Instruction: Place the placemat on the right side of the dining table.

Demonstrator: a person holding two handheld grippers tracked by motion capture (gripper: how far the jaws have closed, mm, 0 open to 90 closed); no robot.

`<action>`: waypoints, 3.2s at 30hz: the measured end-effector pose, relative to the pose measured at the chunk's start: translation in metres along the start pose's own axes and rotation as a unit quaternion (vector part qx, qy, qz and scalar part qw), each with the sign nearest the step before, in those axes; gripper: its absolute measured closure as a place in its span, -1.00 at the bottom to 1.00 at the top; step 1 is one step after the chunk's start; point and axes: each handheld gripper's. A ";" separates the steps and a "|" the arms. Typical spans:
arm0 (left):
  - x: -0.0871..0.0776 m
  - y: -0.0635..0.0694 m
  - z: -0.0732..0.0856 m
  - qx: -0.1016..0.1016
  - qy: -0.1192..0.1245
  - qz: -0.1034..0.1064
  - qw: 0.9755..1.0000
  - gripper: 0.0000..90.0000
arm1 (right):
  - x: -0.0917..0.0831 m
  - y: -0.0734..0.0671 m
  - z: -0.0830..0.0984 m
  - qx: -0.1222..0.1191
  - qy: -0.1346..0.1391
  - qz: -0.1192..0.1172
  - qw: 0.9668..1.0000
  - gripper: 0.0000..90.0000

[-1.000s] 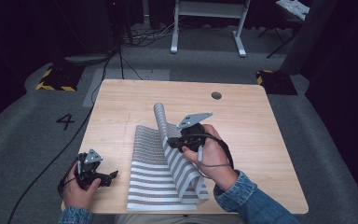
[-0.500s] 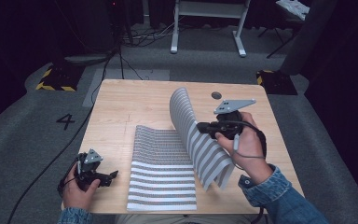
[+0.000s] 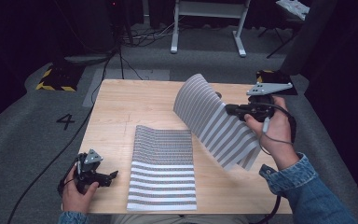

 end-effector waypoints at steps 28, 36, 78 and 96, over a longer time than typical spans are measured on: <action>0.000 -0.001 -0.001 -0.002 0.003 -0.002 1.000 -0.99 | -0.015 0.110 0.034 0.043 -0.016 0.155 0.987 0.97; 0.001 -0.001 -0.001 0.000 0.004 -0.004 1.000 -0.99 | -0.023 0.132 0.043 0.048 -0.024 0.182 0.982 0.97; 0.001 0.000 -0.001 -0.002 0.004 -0.003 1.000 -0.99 | 0.061 0.051 0.125 0.076 -0.097 -0.032 0.992 -0.02; 0.001 -0.001 -0.001 -0.002 0.003 -0.003 1.000 -0.99 | 0.033 0.112 0.190 0.130 -0.134 0.134 0.973 -0.29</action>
Point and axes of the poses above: each handheld gripper's, and its own axes: x roughly forward along the jaws, z roughly out of its underside, y roughly to its right, and after that the axes turned 12 degrees about z, right-handed
